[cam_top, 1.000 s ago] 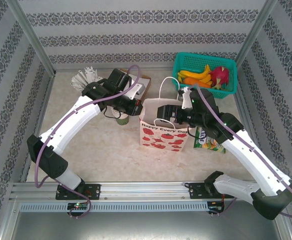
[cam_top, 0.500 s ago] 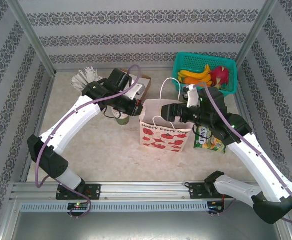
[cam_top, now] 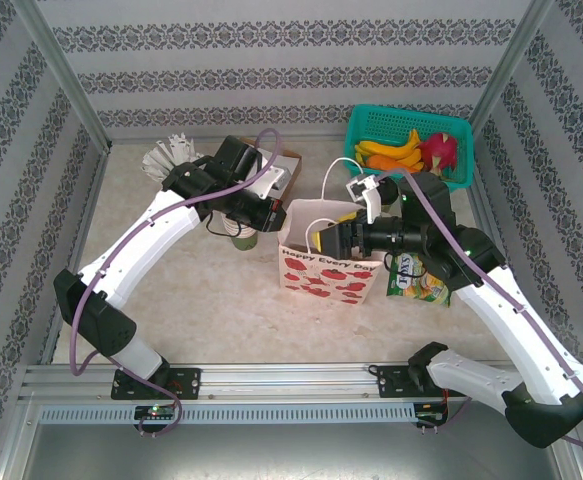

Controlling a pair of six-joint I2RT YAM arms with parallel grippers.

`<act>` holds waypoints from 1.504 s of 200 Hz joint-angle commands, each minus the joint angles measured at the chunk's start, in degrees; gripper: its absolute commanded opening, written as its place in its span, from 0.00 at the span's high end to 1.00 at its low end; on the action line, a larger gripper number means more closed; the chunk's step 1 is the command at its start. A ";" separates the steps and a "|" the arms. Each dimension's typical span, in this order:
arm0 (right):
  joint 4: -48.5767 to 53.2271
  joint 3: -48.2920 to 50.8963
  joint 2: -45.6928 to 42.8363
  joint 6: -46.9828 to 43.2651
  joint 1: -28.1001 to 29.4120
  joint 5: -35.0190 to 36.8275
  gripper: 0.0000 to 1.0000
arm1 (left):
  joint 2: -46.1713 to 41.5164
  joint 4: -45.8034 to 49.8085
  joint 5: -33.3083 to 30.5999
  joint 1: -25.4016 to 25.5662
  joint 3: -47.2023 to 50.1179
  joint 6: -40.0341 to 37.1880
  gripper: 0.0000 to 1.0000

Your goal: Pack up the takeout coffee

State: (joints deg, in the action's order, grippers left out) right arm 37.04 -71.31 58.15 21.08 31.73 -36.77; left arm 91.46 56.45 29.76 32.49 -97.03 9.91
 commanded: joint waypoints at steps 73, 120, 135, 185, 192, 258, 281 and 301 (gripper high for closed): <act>9.89 -5.24 3.77 -12.87 15.03 20.10 0.47 | 3.46 3.23 2.23 -1.70 -5.79 1.93 1.00; 6.49 1.35 1.89 -35.35 30.18 38.51 0.51 | 3.90 3.58 2.39 -2.51 -6.49 3.08 1.00; 10.67 0.07 4.51 -38.37 32.35 42.39 0.49 | 4.23 3.54 2.77 -2.56 -6.67 3.56 1.00; 15.74 0.87 11.20 -50.58 40.09 55.67 0.47 | 5.39 4.06 3.44 -2.61 -7.82 3.79 1.00; 16.19 1.27 12.05 -52.08 40.68 56.51 0.47 | 5.48 4.16 3.59 -2.57 -7.95 3.75 1.00; 20.97 2.55 17.99 -60.51 42.96 61.79 0.45 | 5.92 4.50 4.51 -2.61 -8.35 3.72 1.00; 20.52 4.13 18.22 -63.45 43.73 61.94 0.44 | 5.92 4.47 4.60 -2.61 -8.35 3.62 1.00; 21.78 7.41 18.99 -64.36 43.86 61.22 0.43 | 5.92 4.57 4.76 -2.54 -8.26 3.30 1.00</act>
State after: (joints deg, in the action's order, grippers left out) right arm 55.59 -67.46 76.18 -39.77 74.91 23.20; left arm 96.92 59.31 33.04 30.61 -103.66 12.56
